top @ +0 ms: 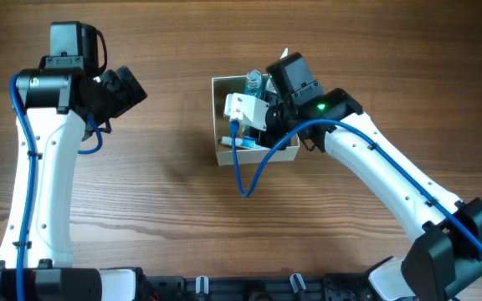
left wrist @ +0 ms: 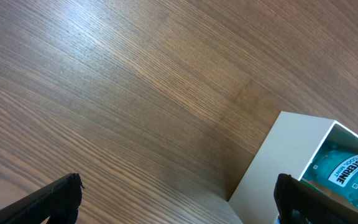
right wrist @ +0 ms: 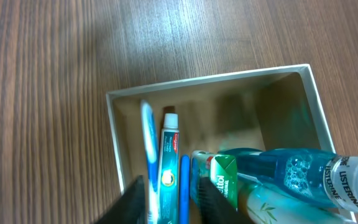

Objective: Pack container

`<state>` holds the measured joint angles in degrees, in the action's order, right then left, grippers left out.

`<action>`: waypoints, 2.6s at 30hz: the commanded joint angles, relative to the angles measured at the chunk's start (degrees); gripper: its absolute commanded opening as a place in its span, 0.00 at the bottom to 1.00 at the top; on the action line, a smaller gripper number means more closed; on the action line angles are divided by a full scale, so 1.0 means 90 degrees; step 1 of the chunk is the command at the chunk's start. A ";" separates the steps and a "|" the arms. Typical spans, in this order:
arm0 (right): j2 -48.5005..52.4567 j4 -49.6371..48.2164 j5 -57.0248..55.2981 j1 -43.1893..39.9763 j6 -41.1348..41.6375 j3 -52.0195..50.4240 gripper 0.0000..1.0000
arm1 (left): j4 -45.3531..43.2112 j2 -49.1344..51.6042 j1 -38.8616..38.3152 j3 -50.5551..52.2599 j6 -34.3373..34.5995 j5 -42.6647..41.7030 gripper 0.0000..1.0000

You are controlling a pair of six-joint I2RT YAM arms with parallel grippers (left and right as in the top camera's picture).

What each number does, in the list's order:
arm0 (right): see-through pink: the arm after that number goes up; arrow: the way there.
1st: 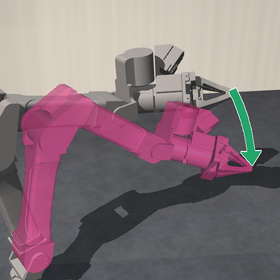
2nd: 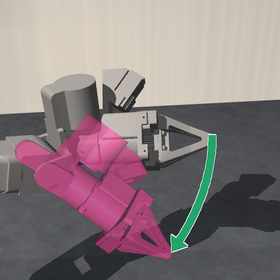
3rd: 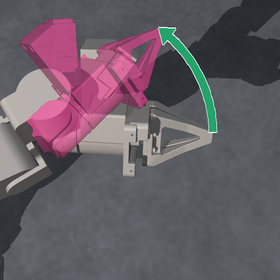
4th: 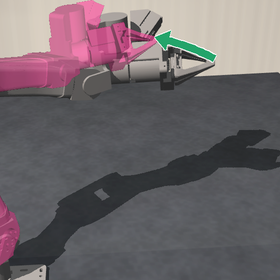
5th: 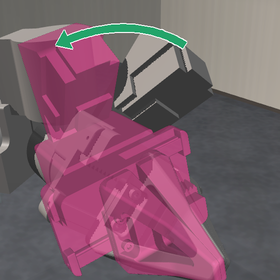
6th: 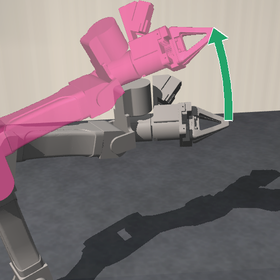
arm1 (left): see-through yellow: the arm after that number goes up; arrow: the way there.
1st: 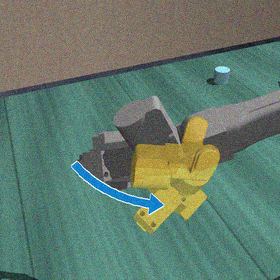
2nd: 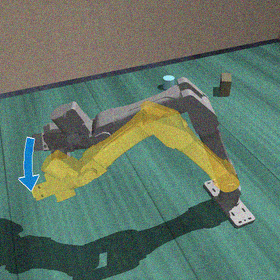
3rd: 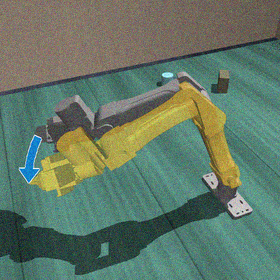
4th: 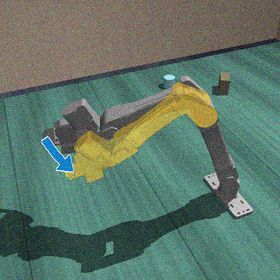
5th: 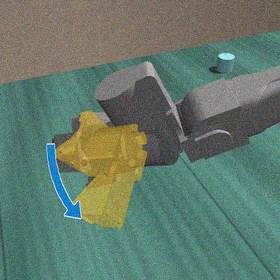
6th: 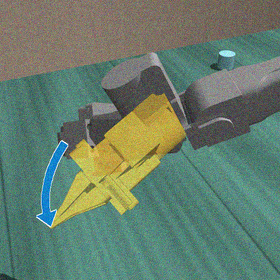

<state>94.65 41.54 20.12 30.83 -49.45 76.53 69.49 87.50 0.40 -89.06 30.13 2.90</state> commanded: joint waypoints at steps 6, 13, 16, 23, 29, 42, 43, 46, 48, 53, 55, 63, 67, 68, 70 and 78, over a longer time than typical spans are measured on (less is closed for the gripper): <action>0.0034 -0.0080 0.0056 0.0032 0.0440 -0.0002 0.52 | 0.0024 -0.0056 0.0027 -0.0046 0.0015 -0.0097 1.00; -0.0673 -0.0831 -0.1875 -0.0036 0.3065 0.0005 0.40 | 0.0024 -0.0056 0.0027 -0.0046 0.0015 -0.0097 1.00; -0.1117 -0.1018 -0.3434 -0.0151 0.4335 0.0005 0.38 | 0.0024 -0.0056 0.0027 -0.0046 0.0015 -0.0097 1.00; -0.1525 -0.0801 -0.4218 -0.0862 0.5875 -0.0007 0.33 | 0.0024 -0.0056 0.0027 -0.0046 0.0015 -0.0097 1.00; -0.1158 -0.0209 -0.4061 -0.1394 0.6618 -0.0017 0.30 | 0.0024 -0.0056 0.0027 -0.0046 0.0015 -0.0097 1.00; 0.0721 0.0124 -0.2523 -0.1537 0.6377 -0.0017 0.17 | 0.0051 -0.0056 0.0027 -0.0046 0.0015 -0.0097 1.00; 0.0794 0.0126 -0.2504 -0.1537 0.6441 -0.0017 0.16 | 0.0053 -0.0056 0.0027 -0.0046 0.0015 -0.0097 1.00; 0.0925 0.0107 -0.2509 -0.1537 0.6708 -0.0017 0.15 | 0.0051 -0.0056 0.0027 -0.0046 0.0015 -0.0097 1.00; 0.0925 0.0075 -0.2504 -0.1537 0.6708 -0.0017 0.15 | 0.0049 -0.0056 0.0027 -0.0046 0.0015 -0.0097 1.00; 0.0925 0.0087 -0.2004 -0.1566 0.6657 -0.0017 0.15 | 0.0049 -0.0056 0.0027 -0.0046 0.0015 -0.0078 1.00; 0.0925 0.0090 -0.1666 -0.1566 0.6664 -0.0017 0.15 | 0.0051 -0.0056 0.0027 -0.0046 0.0015 -0.0029 1.00; 0.0925 0.0160 -0.1358 -0.1608 0.6851 -0.0017 0.15 | 0.0051 -0.0056 0.0027 -0.0046 0.0012 -0.0029 1.00; 0.0925 0.0202 -0.1348 -0.1608 0.6897 -0.0017 0.15 | 0.0051 -0.0056 0.0027 -0.0046 0.0012 -0.0029 1.00; 0.0925 0.0204 -0.1348 -0.1608 0.6970 -0.0017 0.15 | 0.0053 -0.0056 0.0027 -0.0046 0.0012 -0.0029 1.00; 0.0925 0.0199 -0.1343 -0.1608 0.7043 -0.0017 0.15 | 0.0051 -0.0056 0.0027 -0.0046 0.0015 -0.0029 1.00; 0.0925 0.0197 -0.1141 -0.1608 0.7045 -0.0017 0.15 | 0.0051 -0.0056 0.0027 -0.0046 0.0012 -0.0029 1.00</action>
<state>102.54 43.29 7.70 16.38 12.84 76.38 69.73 87.50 0.40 -89.06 30.13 2.92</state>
